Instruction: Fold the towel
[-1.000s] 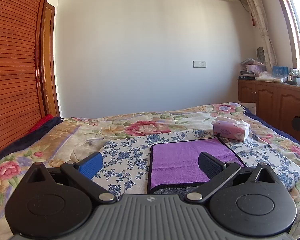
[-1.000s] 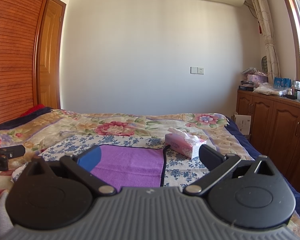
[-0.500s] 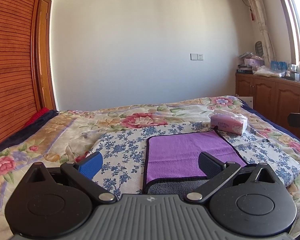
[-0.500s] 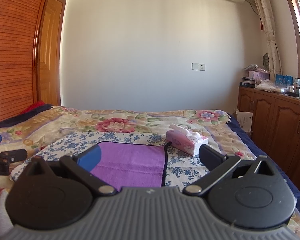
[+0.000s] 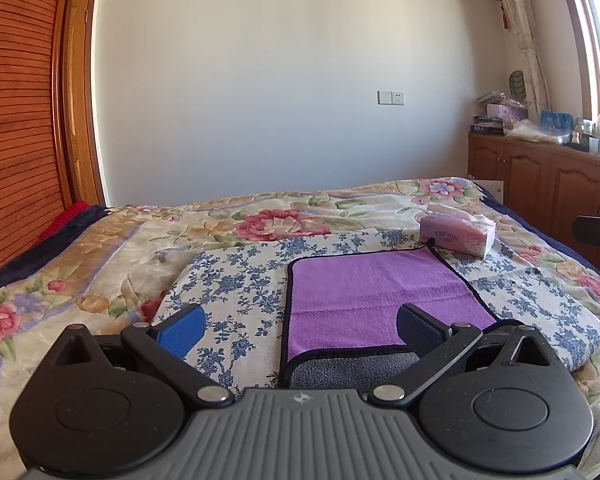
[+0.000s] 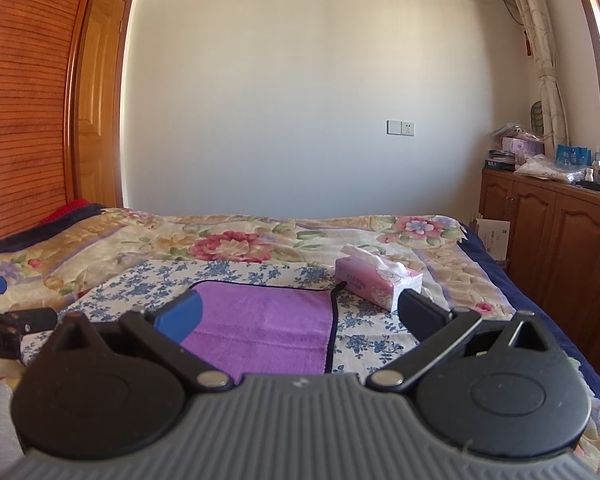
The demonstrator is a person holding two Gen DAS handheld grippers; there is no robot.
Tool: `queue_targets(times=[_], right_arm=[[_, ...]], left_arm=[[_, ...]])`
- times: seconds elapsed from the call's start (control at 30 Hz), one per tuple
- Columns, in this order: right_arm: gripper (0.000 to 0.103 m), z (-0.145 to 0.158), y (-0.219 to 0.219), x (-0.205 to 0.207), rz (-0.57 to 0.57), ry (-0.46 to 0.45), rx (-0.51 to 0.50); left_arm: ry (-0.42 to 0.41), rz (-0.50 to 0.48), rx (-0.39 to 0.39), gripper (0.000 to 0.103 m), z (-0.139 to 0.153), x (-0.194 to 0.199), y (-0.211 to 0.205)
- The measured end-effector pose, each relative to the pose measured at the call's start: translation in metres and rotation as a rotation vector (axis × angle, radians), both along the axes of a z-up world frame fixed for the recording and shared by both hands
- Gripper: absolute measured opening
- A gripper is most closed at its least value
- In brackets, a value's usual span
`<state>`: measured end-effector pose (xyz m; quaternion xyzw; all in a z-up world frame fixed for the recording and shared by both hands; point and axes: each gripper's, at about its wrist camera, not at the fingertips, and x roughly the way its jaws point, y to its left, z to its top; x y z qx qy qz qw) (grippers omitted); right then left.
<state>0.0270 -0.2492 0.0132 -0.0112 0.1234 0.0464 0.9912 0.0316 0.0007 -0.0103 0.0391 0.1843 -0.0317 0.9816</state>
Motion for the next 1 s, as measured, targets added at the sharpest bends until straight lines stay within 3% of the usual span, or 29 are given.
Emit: queue_targets(times=[0.47, 1.0], right_arm=[[0.103, -0.004, 0.002, 0.02, 0.009, 0.07, -0.02], [0.103, -0.016, 0.004, 0.048, 0.071, 0.186, -0.062]], left_arm=[[0.044, -0.045, 0.013, 0.101, -0.006, 0.017, -0.005], [0.117, -0.085, 0.006, 0.076, -0.016, 0.042, -0.006]])
